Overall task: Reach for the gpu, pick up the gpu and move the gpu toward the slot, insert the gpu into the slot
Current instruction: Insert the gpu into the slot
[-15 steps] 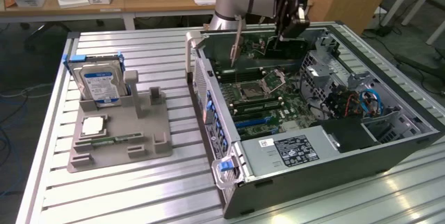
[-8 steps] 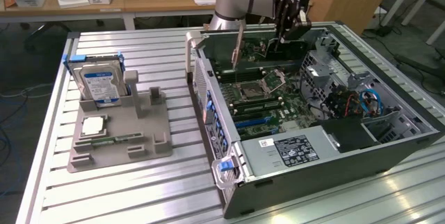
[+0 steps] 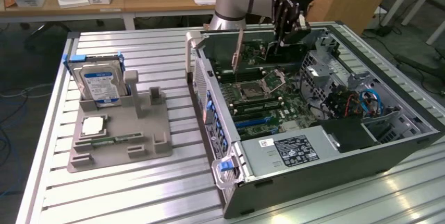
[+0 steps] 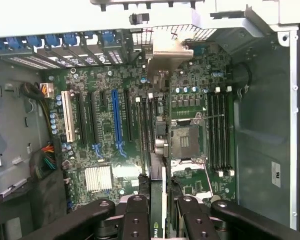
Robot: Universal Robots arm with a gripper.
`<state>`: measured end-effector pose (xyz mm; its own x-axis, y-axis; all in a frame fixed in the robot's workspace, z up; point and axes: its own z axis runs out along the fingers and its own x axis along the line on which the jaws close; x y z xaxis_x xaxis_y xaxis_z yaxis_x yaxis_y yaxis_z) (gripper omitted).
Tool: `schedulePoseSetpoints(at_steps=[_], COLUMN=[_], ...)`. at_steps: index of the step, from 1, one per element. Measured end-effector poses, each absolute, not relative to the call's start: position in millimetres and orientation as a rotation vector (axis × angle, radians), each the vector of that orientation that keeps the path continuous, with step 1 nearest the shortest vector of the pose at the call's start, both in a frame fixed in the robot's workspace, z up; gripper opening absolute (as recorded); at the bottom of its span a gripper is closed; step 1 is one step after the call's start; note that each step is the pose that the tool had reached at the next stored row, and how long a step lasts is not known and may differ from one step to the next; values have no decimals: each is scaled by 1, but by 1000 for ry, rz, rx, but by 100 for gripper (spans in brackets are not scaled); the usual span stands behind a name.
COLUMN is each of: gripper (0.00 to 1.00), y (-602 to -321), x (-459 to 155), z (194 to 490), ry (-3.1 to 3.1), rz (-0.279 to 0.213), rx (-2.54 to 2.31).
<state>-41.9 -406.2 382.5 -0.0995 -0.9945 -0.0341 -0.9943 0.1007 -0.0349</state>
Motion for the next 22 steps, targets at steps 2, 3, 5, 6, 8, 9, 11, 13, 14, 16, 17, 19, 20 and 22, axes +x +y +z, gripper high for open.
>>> schedulePoseSetpoints(at_steps=[2, 3, 5, 6, 8, 9, 11, 13, 14, 16, 17, 19, 20, 22], gripper=[26, 26, 26, 26, 26, 26, 26, 26, 26, 26, 26, 26, 26, 26], y=[-408, -408, -408, -409, -409, -409, -409, -409, -409, -409, -409, -409, -409, -409], x=[-42, -42, -42, -42, -43, -43, -44, -44, -44, -44, -44, -42, -41, -39], z=[381, 380, 380, 379, 378, 378, 376, 374, 373, 372, 371, 370, 370, 366], ry=[2284, 2275, 2265, 2264, 2267, 2270, 2274, 2252, 2234, 2197, 2181, 2159, 2158, 2159], rz=[-4, -4, -4, -3, -3, -1, 12, 19, 20, 22, 22, 23, 23, 23], rx=[-2085, -2095, -2106, -2108, -2113, -2117, -2127, -2156, -2176, -2215, -2231, -2252, -2253, -2252])
